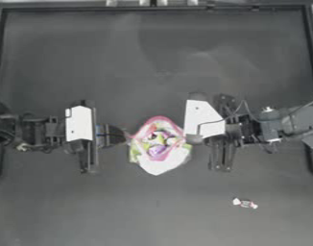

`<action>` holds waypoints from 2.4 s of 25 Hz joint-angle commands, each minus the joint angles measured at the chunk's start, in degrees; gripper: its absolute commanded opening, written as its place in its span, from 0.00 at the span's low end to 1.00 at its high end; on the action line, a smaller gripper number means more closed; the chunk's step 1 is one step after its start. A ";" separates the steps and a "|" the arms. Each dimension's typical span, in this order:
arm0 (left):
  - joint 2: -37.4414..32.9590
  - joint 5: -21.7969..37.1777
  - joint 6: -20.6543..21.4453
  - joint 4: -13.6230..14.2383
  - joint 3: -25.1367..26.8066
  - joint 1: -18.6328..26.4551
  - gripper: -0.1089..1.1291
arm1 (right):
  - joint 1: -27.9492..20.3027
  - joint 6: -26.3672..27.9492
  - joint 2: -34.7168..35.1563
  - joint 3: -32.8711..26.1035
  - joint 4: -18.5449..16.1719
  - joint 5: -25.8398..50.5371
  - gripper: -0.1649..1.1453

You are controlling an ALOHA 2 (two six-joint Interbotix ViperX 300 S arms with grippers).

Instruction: Put candy in bag

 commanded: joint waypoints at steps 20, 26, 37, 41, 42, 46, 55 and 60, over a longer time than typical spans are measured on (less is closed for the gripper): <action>2.55 -2.46 -0.44 0.00 -1.14 -0.44 0.11 | -0.44 0.00 0.70 0.79 2.02 -4.39 0.17; 2.46 -2.37 -0.35 0.00 -1.14 -0.53 0.11 | -0.53 -0.44 0.62 0.53 2.02 -4.39 0.36; 2.55 -2.46 -0.44 0.00 -1.14 -0.62 0.11 | -0.44 0.00 -0.35 0.09 2.29 -4.31 0.90; 2.55 -2.37 -0.35 0.00 -1.14 -0.62 0.11 | -1.05 -0.18 -1.49 0.09 2.20 -3.08 0.90; 2.55 -2.46 -0.35 0.00 -1.14 -0.62 0.11 | -1.05 -0.26 -2.02 0.09 2.20 -2.37 0.90; 2.55 -2.37 -0.35 0.00 -1.14 -0.79 0.11 | -0.97 -0.88 -5.89 -0.18 3.78 2.64 0.90; 2.64 -2.46 -0.26 0.00 -1.14 -0.79 0.11 | 0.79 -1.23 -17.58 -2.37 5.45 13.54 0.90; 2.72 -2.37 -0.18 0.00 -1.14 -0.70 0.11 | 2.02 -2.55 -19.60 -5.45 6.24 21.97 0.90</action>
